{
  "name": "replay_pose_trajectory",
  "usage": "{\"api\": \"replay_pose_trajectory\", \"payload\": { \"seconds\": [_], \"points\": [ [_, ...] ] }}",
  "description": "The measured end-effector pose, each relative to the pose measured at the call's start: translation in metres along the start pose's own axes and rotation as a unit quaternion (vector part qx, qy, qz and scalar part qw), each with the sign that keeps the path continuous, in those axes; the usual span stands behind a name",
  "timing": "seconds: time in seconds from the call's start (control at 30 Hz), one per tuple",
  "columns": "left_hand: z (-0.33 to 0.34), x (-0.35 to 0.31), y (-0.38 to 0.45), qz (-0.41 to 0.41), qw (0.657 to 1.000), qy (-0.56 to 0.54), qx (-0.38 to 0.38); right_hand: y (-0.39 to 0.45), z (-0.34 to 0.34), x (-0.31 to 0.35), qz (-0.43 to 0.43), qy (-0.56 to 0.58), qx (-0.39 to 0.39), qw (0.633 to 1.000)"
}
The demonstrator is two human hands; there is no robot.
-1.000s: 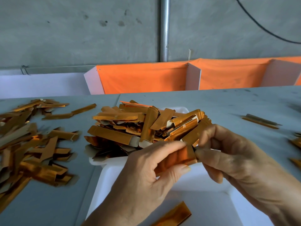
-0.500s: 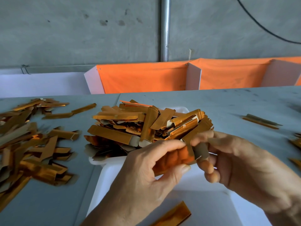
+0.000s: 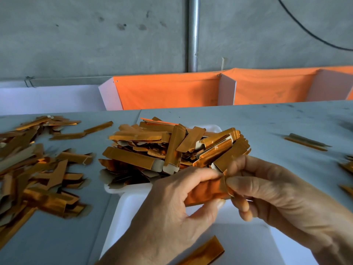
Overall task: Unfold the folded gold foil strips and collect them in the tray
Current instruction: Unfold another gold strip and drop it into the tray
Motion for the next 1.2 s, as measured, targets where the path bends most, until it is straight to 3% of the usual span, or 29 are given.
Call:
{"api": "replay_pose_trajectory", "payload": {
  "seconds": [0.27, 0.93, 1.2],
  "points": [
    [0.0026, 0.0001, -0.0005, -0.006, 1.0, 0.011, 0.003, -0.0015, 0.0014, 0.0034, 0.008, -0.078, -0.052, 0.996],
    [0.0029, 0.0016, 0.0002, -0.012, 0.999, -0.024, -0.019, -0.0028, -0.0036, 0.004, -0.009, -0.038, -0.043, 0.998],
    [-0.0013, -0.0042, -0.0011, 0.029, 0.999, 0.034, -0.029, -0.0018, -0.0007, 0.0076, -0.038, -0.121, -0.051, 0.991]
  ]
}}
Point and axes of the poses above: each hand's wrist, its own y-axis towards the middle knuckle, its own z-axis out of the palm, x = y × z, the point moved 6 cm from there along y, towards the middle knuckle, and after that the axes turned 7 degrees about z, right-handed, at the moved point
